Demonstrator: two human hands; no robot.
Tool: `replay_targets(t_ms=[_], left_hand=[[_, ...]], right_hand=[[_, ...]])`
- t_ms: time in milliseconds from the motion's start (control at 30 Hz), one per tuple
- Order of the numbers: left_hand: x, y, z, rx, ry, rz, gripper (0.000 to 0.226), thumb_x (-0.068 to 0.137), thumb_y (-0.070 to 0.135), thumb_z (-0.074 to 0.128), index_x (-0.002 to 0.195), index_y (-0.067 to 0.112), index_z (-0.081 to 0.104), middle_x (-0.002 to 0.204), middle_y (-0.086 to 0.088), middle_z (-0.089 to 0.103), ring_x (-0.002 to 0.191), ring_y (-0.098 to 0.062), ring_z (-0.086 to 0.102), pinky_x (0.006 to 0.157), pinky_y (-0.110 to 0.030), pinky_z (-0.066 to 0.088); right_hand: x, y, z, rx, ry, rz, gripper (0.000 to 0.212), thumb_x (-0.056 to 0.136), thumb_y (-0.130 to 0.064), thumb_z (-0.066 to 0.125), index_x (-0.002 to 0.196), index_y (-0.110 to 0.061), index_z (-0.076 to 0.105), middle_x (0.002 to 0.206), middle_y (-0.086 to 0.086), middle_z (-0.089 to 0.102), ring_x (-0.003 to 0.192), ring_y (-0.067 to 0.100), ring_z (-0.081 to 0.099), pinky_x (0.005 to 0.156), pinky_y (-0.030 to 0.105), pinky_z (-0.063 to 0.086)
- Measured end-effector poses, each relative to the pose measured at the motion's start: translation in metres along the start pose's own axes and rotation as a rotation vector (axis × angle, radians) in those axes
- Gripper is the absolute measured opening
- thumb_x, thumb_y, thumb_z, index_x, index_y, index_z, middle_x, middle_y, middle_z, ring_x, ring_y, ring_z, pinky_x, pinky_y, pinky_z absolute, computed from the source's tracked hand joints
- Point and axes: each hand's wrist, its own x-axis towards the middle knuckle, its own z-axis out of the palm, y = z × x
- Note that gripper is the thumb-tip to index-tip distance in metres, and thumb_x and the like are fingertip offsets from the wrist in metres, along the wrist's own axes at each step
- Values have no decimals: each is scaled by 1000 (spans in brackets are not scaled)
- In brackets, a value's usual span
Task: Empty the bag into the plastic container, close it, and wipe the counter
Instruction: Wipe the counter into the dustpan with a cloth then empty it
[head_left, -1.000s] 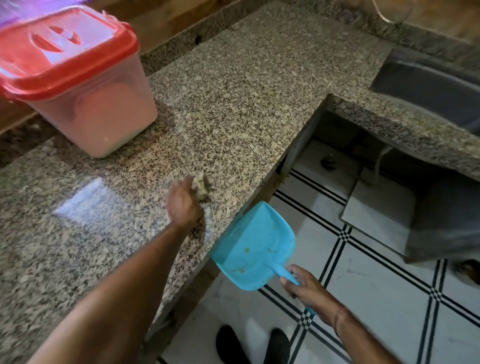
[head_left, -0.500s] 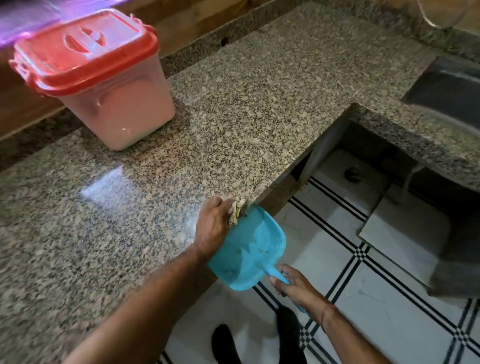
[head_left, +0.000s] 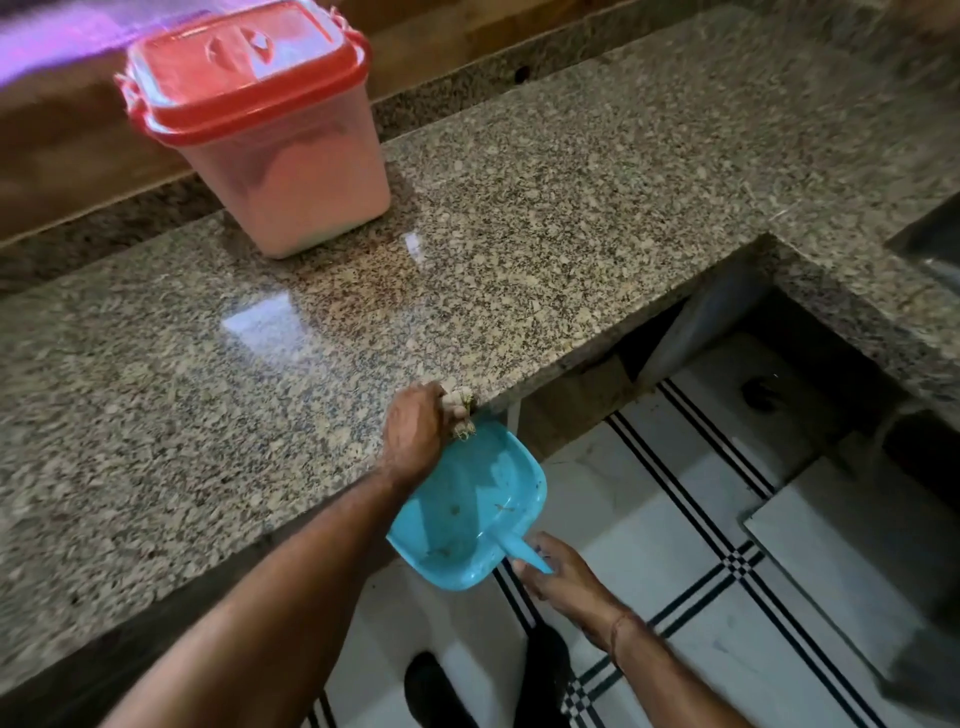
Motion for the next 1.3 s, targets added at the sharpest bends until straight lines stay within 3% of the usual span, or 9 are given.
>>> replay_targets(t_ms=[100,267,367,433,567,667,867,1100,1300], left_hand=[[-23,0,3,-30,57,14,17,106,20,51,91,13,55,92,-6,63,82,-25,63,70,-33,57],[-68,-6,28,257,-9,145,13,99,30,62,106,23,54,103,4,51,91,-13,44,76,-24,36],[-68,-7,20,207,83,177,10,98,28,58,104,20,57,97,2,53,87,-16,46,72,-29,40],[-59,-6,5,54,190,143,14,99,27,54,103,15,58,96,-1,53,86,-18,48,66,-31,44],[-26,-20,-12,-6,327,-76,15,101,24,62,112,15,56,104,-1,48,82,-7,45,61,-16,34],[-12,-26,1,49,274,-213,14,105,28,55,113,16,55,104,-4,50,88,-16,53,65,-20,37],[12,1,28,57,220,-64,17,106,36,47,109,22,55,95,3,47,84,-14,46,60,-15,22],[24,-4,22,217,44,322,23,107,41,42,104,22,55,97,4,49,84,-10,48,65,-20,36],[21,4,-1,344,-120,180,26,111,35,41,107,12,53,100,-8,58,83,-21,60,68,-33,56]], right_hand=[[1,0,-7,-8,-4,1,7,101,-22,63,107,-19,64,89,-5,57,76,6,52,70,19,45],[15,-13,-11,-7,-20,-11,12,100,-27,65,103,-15,63,84,-5,55,73,7,49,67,23,42],[22,-19,-15,13,-30,-29,12,99,-29,66,103,-18,64,81,-7,56,70,5,50,66,24,43],[22,-19,-18,18,-43,-38,6,99,-29,66,98,-24,64,81,-9,56,69,3,51,66,23,43],[18,-11,-20,-5,-44,-42,7,99,-31,65,95,-27,61,83,-10,56,72,4,50,69,24,44],[17,-4,-20,-14,-33,-34,7,99,-30,65,95,-26,61,84,-9,56,75,6,50,72,27,44],[17,9,-20,-25,-22,14,9,99,-29,64,100,-20,63,84,-6,56,76,9,49,72,30,43],[15,6,-28,-18,-16,28,14,99,-26,64,111,-18,65,89,-5,59,78,6,53,73,24,47],[11,-5,-22,-22,-42,-4,18,100,-23,64,114,-12,64,91,0,56,80,12,50,76,29,43]])
